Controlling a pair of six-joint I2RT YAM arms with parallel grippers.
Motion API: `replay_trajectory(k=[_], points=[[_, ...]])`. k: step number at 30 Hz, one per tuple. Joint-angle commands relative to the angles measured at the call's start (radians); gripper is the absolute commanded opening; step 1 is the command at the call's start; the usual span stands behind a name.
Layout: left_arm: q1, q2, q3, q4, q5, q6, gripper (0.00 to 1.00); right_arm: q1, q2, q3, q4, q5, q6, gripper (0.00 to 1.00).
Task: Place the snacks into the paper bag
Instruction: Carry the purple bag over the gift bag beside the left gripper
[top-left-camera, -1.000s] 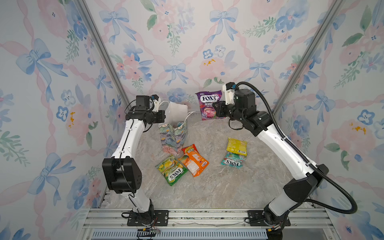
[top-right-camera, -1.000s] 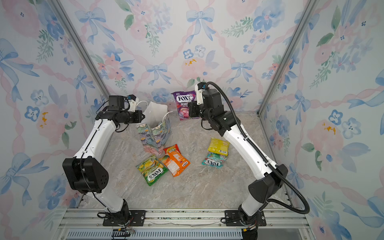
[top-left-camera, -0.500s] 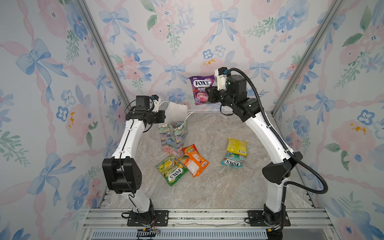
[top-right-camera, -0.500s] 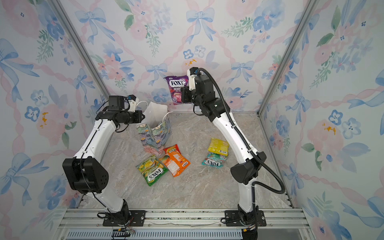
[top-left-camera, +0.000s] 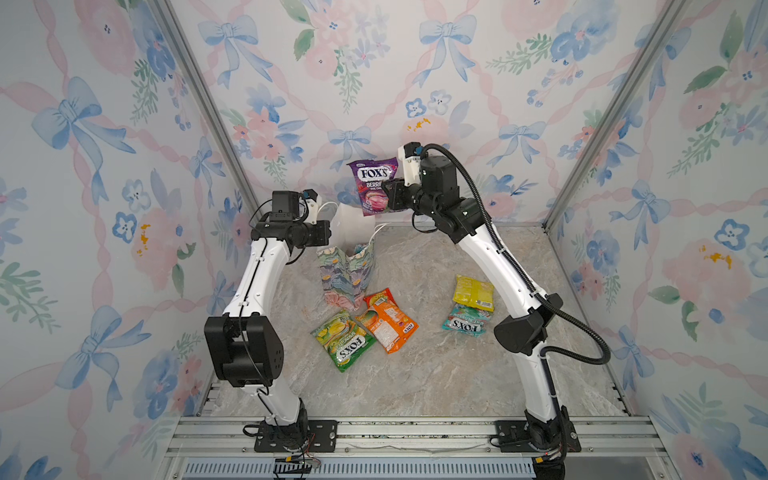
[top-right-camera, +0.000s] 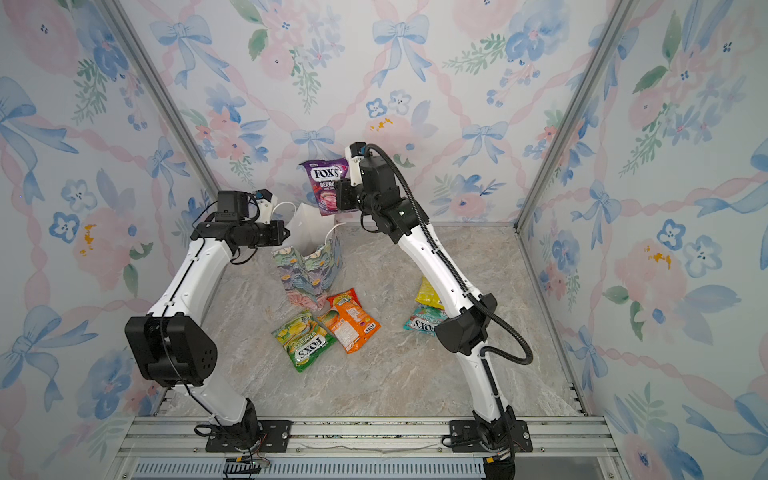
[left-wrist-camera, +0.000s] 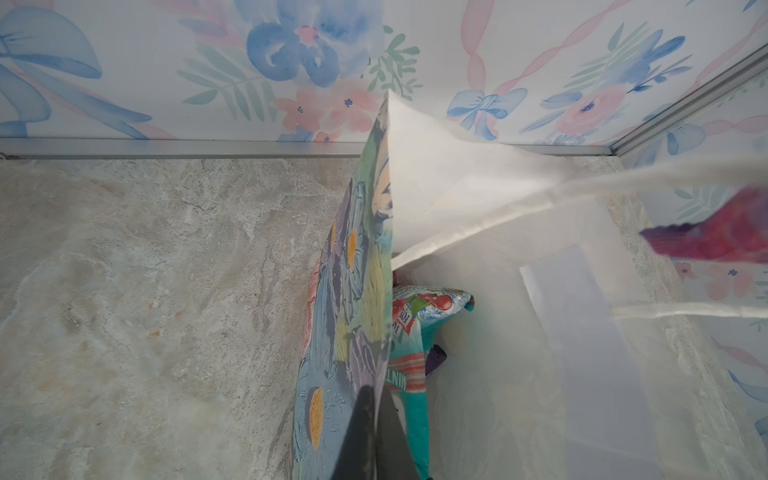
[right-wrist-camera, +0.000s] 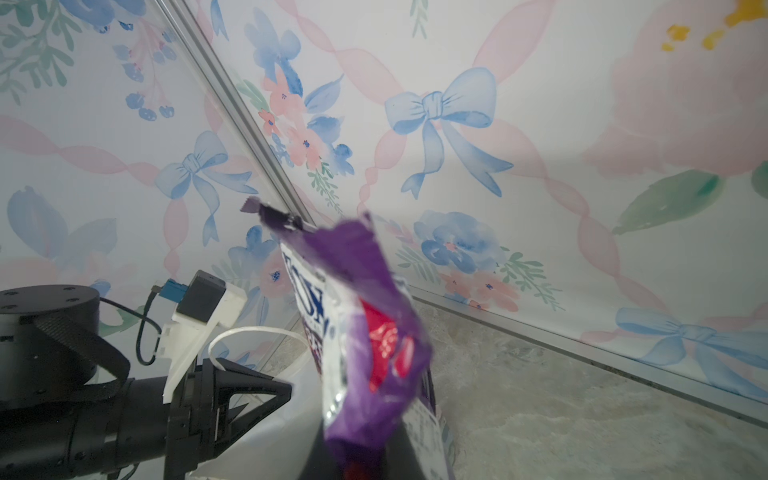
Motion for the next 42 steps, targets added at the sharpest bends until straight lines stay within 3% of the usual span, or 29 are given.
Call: replay_trajectory(k=[1, 30, 42], points=[[0.001, -0.003, -0.020, -0.002, -0.010, 0.014, 0.00, 0.034, 0.023, 0.046, 0.089, -0.031, 0.040, 0.00], [0.011, -0.004, -0.018, -0.002, -0.006, 0.014, 0.00, 0.109, 0.128, 0.042, 0.157, -0.058, 0.224, 0.00], [0.016, -0.008, -0.018, -0.002, -0.005, 0.014, 0.00, 0.117, 0.075, -0.074, 0.190, -0.090, 0.271, 0.00]])
